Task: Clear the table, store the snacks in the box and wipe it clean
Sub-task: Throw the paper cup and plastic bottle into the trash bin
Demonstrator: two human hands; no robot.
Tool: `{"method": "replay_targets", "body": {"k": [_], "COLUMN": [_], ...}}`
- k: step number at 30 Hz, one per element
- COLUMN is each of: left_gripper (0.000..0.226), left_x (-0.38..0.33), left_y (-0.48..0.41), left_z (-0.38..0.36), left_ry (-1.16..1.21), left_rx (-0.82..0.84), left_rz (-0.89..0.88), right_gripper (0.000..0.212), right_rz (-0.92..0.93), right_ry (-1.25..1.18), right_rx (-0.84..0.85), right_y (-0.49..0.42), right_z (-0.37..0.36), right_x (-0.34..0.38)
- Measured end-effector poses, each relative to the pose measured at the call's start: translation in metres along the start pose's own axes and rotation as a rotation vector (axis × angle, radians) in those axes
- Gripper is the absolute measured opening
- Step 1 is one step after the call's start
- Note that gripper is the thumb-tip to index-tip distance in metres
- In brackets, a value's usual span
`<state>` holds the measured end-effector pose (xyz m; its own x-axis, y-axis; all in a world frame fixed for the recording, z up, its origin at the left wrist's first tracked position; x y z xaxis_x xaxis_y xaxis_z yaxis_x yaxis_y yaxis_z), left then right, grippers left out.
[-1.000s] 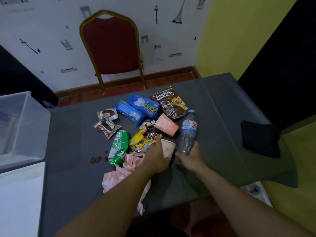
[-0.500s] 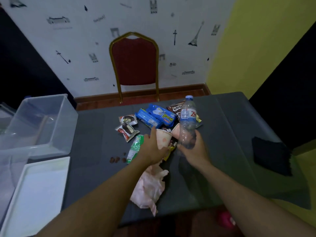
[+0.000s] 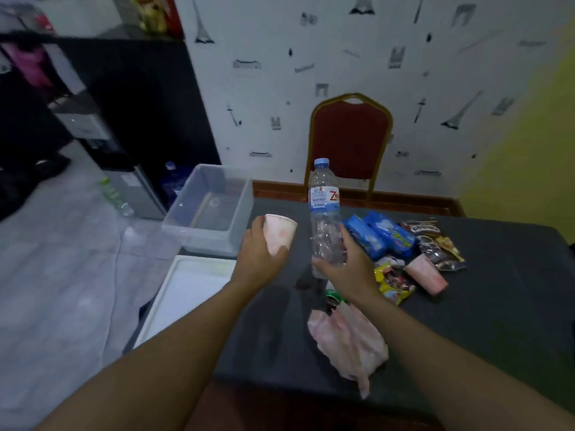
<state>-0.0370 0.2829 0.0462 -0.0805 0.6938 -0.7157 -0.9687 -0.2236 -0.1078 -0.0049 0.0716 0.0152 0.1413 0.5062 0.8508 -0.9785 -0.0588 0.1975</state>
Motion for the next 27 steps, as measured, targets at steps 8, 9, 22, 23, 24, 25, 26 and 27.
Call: {"method": "replay_targets", "body": {"k": [8,9,22,23,24,25,26,27], "left_gripper": [0.072,0.072,0.067,0.067,0.066,0.066,0.066,0.066], "left_x": [0.097,0.108,0.233,0.241,0.249,0.258,0.266,0.274], "left_y": [0.036,0.042,0.079,0.077,0.074,0.072,0.07,0.068], "left_z": [0.123,0.137,0.236,0.24,0.243,0.245,0.247,0.249], "left_ry": [-0.007,-0.004,-0.006,-0.012,-0.013,-0.009,-0.007,-0.011], "left_rx": [-0.162,-0.179,-0.32,-0.323,-0.328,-0.333,-0.335,-0.33], "left_rz": [0.113,0.126,0.383,0.402,0.425,0.453,0.482,0.505], "right_gripper": [0.103,0.101,0.082,0.08,0.079,0.078,0.077,0.076], "right_rz": [0.132,0.141,0.178,0.178,0.173,0.166,0.159,0.151], "right_ry": [0.012,0.008,0.154,0.171,0.191,0.212,0.233,0.251], "right_rx": [0.206,0.225,0.462,0.481,0.499,0.517,0.531,0.54], "right_y": [0.027,0.031,0.032,0.028,0.023,0.018,0.014,0.009], "right_z": [-0.126,-0.141,-0.294,-0.305,-0.316,-0.327,-0.338,-0.348], "right_x": [0.082,0.09,0.145,0.148,0.15,0.151,0.152,0.153]}}
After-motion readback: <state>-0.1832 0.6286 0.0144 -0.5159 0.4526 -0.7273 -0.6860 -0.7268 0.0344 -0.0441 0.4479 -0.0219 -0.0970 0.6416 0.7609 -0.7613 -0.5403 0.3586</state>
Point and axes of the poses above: each hand's wrist, its own y-axis away from the middle knuckle, its own z-axis out of the back of the hand, x = y × z, the point moved 6 cm from there along -y, towards the middle knuckle, and after that the axes turned 9 degrees about -z, right-handed, at the moved point
